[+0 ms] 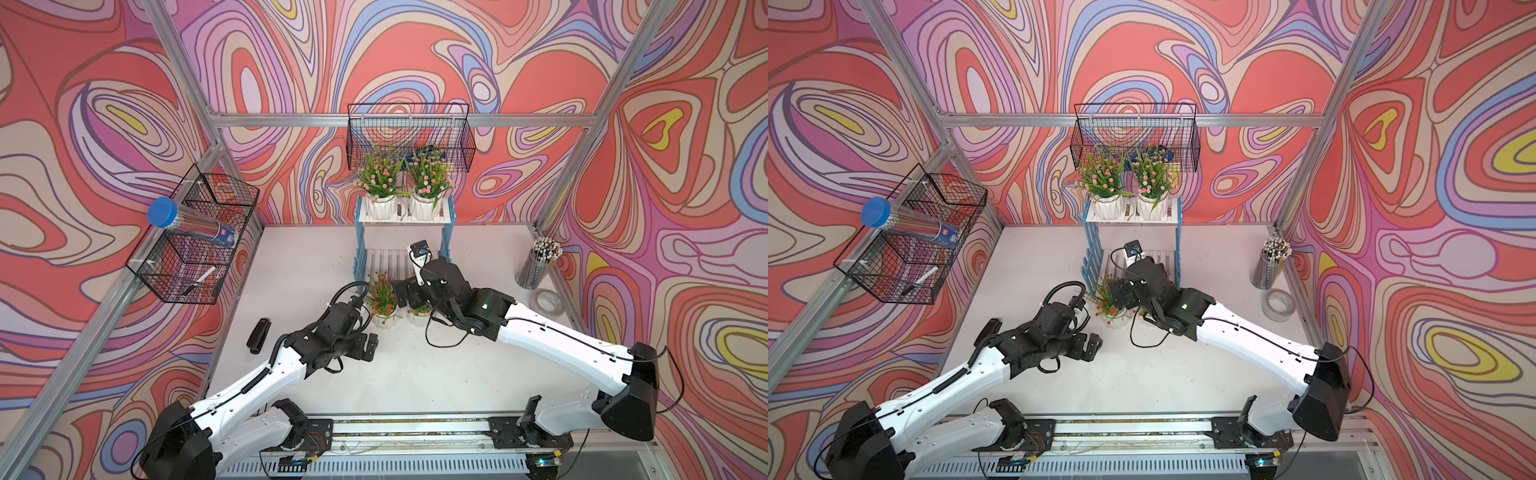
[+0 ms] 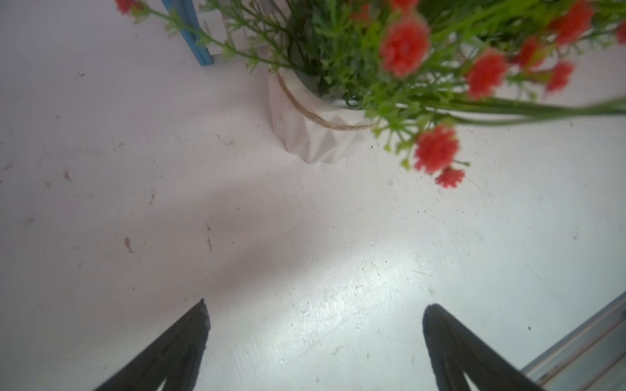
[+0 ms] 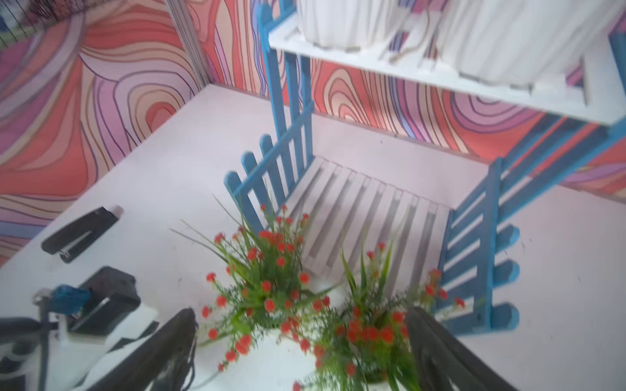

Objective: Place the baby's breath potted plants on the rack by color
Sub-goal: Place the baby's breath potted plant on the rack, then pick up the baby's breath potted plant from the center of the board.

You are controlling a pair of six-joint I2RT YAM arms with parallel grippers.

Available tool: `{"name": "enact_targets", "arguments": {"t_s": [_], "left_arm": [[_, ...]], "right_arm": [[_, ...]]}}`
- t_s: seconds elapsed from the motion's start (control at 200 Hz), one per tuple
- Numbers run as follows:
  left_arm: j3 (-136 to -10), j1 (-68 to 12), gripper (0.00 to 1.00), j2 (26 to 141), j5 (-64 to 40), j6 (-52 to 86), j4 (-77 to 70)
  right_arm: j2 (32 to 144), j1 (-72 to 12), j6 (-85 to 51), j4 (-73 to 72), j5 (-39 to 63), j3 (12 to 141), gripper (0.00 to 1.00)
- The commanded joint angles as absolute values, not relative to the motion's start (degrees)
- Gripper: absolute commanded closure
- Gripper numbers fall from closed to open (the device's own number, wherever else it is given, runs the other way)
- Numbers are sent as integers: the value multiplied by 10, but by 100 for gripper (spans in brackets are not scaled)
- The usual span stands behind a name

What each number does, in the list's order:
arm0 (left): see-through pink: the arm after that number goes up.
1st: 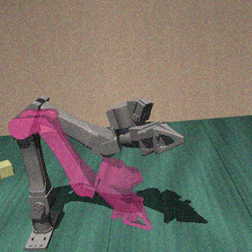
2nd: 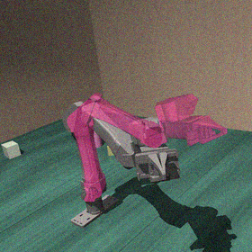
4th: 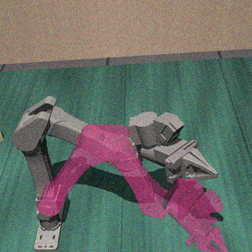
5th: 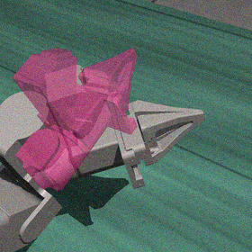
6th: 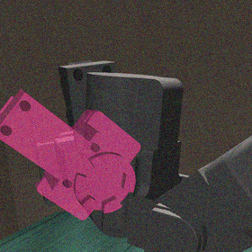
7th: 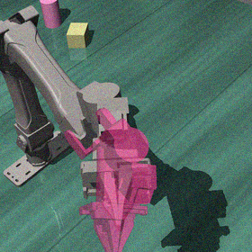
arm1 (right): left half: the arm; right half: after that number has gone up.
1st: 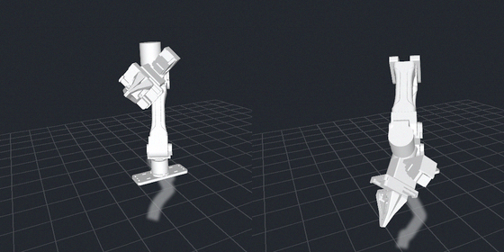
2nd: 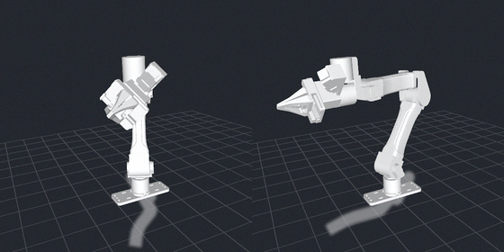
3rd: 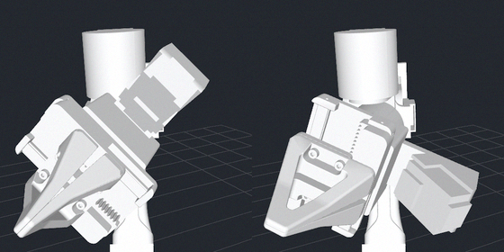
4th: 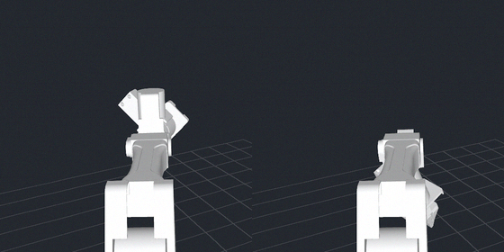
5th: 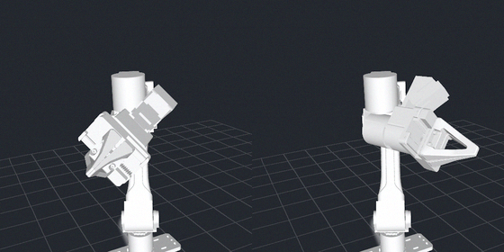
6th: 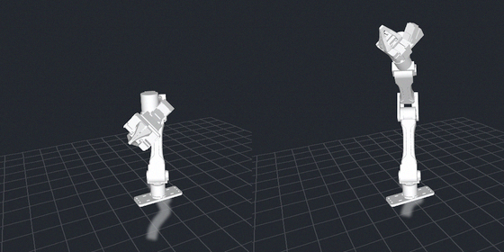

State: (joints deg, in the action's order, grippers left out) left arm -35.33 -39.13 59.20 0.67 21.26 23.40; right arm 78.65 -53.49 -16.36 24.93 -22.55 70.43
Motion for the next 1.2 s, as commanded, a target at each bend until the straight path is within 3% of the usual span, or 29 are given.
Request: {"name": "enact_targets", "arguments": {"t_s": [0.0, 0.195, 0.466, 0.761, 1.192], "left_arm": [[-324, -420, 0, 599, 91, 225, 83], [-181, -449, 0, 633, 140, 214, -197], [-173, -459, 0, 756, 155, 179, -373], [-228, -459, 0, 899, 165, 159, -491], [-271, -455, 0, 997, 187, 118, -559]], "right_arm": [[735, -542, -220, 276, -267, 661, 2], [688, -541, -249, 287, -274, 631, 2], [677, -542, -228, 269, -279, 600, 2], [666, -542, -217, 240, -289, 578, 2], [701, -542, -212, 226, -283, 571, 2]]}}
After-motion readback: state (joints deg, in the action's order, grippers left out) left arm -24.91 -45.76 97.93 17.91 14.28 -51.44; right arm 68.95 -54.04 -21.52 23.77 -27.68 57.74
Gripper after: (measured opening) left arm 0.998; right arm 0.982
